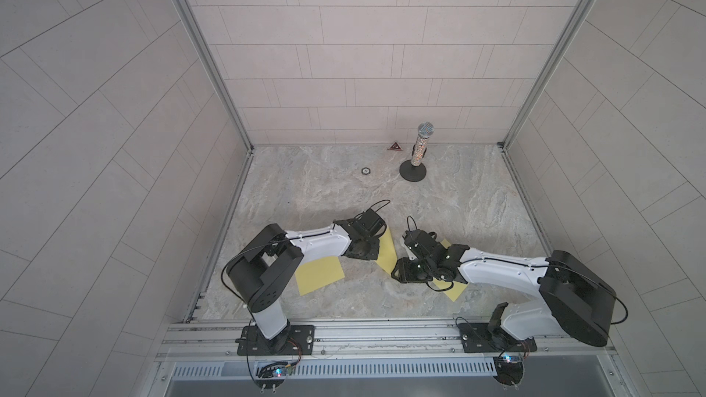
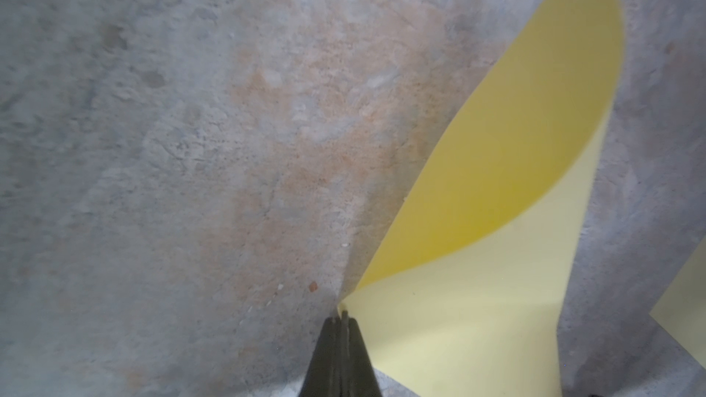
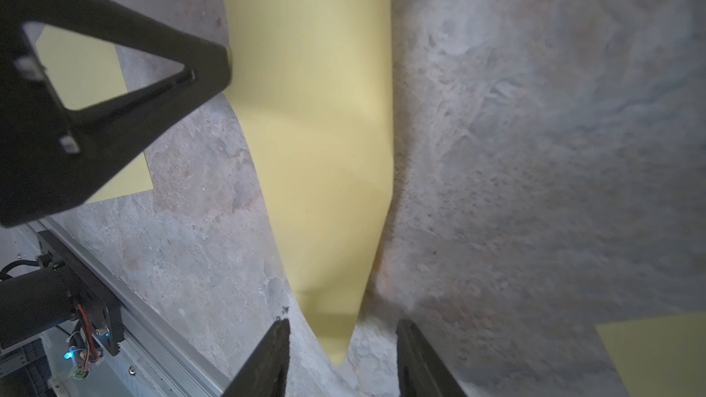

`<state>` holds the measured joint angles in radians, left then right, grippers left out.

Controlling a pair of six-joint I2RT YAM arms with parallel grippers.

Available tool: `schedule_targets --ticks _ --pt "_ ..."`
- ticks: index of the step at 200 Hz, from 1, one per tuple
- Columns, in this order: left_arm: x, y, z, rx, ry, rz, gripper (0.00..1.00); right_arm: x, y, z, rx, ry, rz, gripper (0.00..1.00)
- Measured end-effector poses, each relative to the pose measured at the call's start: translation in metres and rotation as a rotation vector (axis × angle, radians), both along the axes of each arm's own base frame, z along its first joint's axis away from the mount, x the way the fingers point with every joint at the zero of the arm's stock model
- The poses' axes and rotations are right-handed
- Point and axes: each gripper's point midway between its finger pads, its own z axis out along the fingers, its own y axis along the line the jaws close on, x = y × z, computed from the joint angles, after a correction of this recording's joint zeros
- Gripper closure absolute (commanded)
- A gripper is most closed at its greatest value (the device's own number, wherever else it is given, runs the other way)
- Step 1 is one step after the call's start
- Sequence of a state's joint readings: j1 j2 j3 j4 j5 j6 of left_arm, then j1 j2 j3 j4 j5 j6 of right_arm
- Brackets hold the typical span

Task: Fold the square paper diagonally
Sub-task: Fold the paper at the center of the board.

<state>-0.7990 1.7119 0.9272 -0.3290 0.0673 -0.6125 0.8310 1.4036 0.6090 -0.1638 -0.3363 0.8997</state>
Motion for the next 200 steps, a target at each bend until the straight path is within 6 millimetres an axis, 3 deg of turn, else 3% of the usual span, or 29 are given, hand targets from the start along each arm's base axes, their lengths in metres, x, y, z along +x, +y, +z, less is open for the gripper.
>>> schedule_targets --ticks 30,80,153,181,200 --pt "0.000 0.000 0.000 0.001 -0.001 0.001 1.00 0.004 0.000 -0.002 -0.021 -0.002 -0.008 0.52" --pt "0.001 0.001 0.000 0.003 -0.003 0.002 1.00 0.009 0.005 -0.006 -0.079 -0.007 0.006 0.64" --pt "-0.001 -0.001 0.000 0.005 -0.005 -0.004 1.00 0.001 -0.028 -0.012 -0.305 -0.062 0.021 0.67" --pt "0.000 0.000 0.000 0.007 -0.007 -0.004 1.00 -0.004 -0.045 -0.008 -0.361 -0.069 0.025 0.79" --pt "0.000 0.000 0.000 0.008 -0.008 -0.004 1.00 0.000 -0.045 0.011 -0.306 -0.118 0.009 0.89"
